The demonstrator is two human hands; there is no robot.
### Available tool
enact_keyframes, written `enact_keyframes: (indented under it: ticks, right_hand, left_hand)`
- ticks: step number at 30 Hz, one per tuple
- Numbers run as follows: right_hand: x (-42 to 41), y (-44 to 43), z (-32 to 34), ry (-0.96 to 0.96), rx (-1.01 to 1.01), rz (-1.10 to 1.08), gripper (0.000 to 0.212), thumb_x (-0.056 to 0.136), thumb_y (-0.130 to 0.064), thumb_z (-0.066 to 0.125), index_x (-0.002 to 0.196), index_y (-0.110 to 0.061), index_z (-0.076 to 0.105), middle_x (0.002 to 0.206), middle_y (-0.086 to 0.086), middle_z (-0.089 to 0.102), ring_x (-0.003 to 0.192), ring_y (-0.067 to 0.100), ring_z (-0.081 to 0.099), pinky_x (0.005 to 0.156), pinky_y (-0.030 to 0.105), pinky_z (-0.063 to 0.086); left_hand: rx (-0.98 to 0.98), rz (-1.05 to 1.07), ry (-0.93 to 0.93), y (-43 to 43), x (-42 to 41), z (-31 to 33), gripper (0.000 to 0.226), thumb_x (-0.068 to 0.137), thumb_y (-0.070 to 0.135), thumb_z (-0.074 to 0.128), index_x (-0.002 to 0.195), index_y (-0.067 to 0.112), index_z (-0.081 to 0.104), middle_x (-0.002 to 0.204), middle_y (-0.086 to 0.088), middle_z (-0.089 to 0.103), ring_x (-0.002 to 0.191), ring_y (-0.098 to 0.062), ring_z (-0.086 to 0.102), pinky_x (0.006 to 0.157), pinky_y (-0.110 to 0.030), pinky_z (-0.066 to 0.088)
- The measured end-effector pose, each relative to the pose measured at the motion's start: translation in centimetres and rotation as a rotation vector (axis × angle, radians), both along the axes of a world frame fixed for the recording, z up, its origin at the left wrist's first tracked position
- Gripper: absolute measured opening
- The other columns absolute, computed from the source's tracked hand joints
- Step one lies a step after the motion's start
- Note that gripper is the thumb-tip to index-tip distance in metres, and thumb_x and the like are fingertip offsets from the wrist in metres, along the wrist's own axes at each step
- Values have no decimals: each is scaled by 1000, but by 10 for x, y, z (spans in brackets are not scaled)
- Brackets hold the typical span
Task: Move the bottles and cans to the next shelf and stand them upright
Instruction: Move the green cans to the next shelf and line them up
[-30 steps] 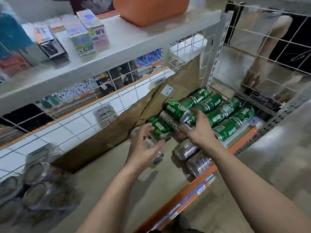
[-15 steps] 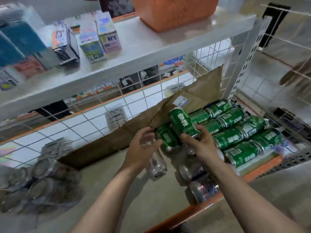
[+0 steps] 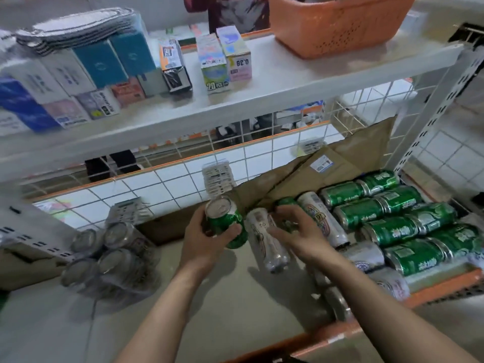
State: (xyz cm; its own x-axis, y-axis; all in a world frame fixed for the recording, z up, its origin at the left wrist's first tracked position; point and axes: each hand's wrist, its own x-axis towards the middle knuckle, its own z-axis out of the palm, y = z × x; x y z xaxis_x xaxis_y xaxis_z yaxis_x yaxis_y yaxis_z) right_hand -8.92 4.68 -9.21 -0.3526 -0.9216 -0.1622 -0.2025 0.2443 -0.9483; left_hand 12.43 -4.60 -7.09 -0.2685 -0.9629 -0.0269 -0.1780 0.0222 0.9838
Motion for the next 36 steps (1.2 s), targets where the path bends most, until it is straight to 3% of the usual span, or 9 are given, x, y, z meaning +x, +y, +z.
enact_keyframes:
  ticks: [6, 10, 15, 19, 23, 28, 31, 34, 36]
  right_hand:
    - [-23, -3, -41, 378, 125, -135, 54, 78, -26, 82, 127, -15, 62, 120, 1, 64, 112, 19, 60, 92, 33, 47]
    - [-24, -7, -52, 567, 151, -106, 60, 66, -35, 66, 121, -10, 59, 114, 11, 62, 108, 34, 58, 88, 42, 48]
    - [-19, -12, -54, 742, 264, -66, 72, 72, -35, 77, 134, -15, 45, 130, 16, 52, 120, 40, 49, 98, 51, 46]
    - [-15, -16, -60, 957, 343, -89, 72, 75, -35, 81, 134, -9, 48, 129, 23, 52, 120, 44, 49, 96, 53, 46]
    - [-15, -18, -57, 814, 280, -175, 65, 72, -29, 79, 128, -6, 54, 121, 26, 58, 114, 45, 52, 93, 52, 47]
    - [-11, -13, -19, 555, 45, -283, 62, 66, -39, 78, 121, -21, 55, 105, 5, 65, 105, 33, 56, 84, 48, 53]
    - [5, -15, 13, 506, -33, -262, 60, 67, -32, 81, 120, -22, 55, 104, -1, 55, 110, 30, 50, 88, 48, 51]
    - [26, -22, 40, 505, -104, -164, 60, 63, -49, 72, 116, -28, 54, 99, 2, 63, 104, 31, 55, 87, 42, 51]
    - [43, -33, 47, 487, -66, -16, 55, 65, -44, 74, 114, -37, 48, 98, 2, 65, 102, 29, 58, 82, 37, 52]
  left_hand:
    - [6, 9, -118, -1, 20, -39, 60, 71, 12, 92, 110, 41, 57, 108, 25, 67, 99, 12, 62, 83, -13, 51]
    - [65, 17, -131, -1, 20, -60, 65, 66, 10, 95, 117, 29, 59, 110, 18, 69, 99, 3, 65, 80, -12, 52]
    - [166, 22, -61, 6, 19, -69, 66, 69, -3, 90, 120, 24, 60, 113, 5, 69, 99, -6, 66, 61, -10, 52]
    - [169, 13, -81, 5, 22, -71, 67, 70, 2, 89, 124, 29, 60, 113, 6, 70, 95, -4, 68, 61, -15, 55]
    - [211, 64, -57, 0, 25, -65, 63, 73, -1, 85, 117, 37, 61, 100, 16, 73, 81, 7, 68, 64, -30, 60]
    - [105, 87, -100, -18, 47, -56, 59, 73, -6, 86, 119, 18, 58, 103, 9, 69, 79, 12, 64, 59, -8, 49]
    - [104, 31, -119, -25, 63, -55, 63, 75, -3, 86, 124, 20, 53, 111, 9, 66, 88, 13, 63, 60, -6, 49]
    - [133, 11, -108, -27, 76, -59, 74, 74, 2, 89, 129, 25, 47, 122, 8, 62, 103, 2, 60, 64, -6, 50]
    - [110, 20, -160, -27, 82, -61, 81, 69, 0, 91, 131, 21, 43, 126, 1, 58, 106, 5, 56, 73, -5, 49]
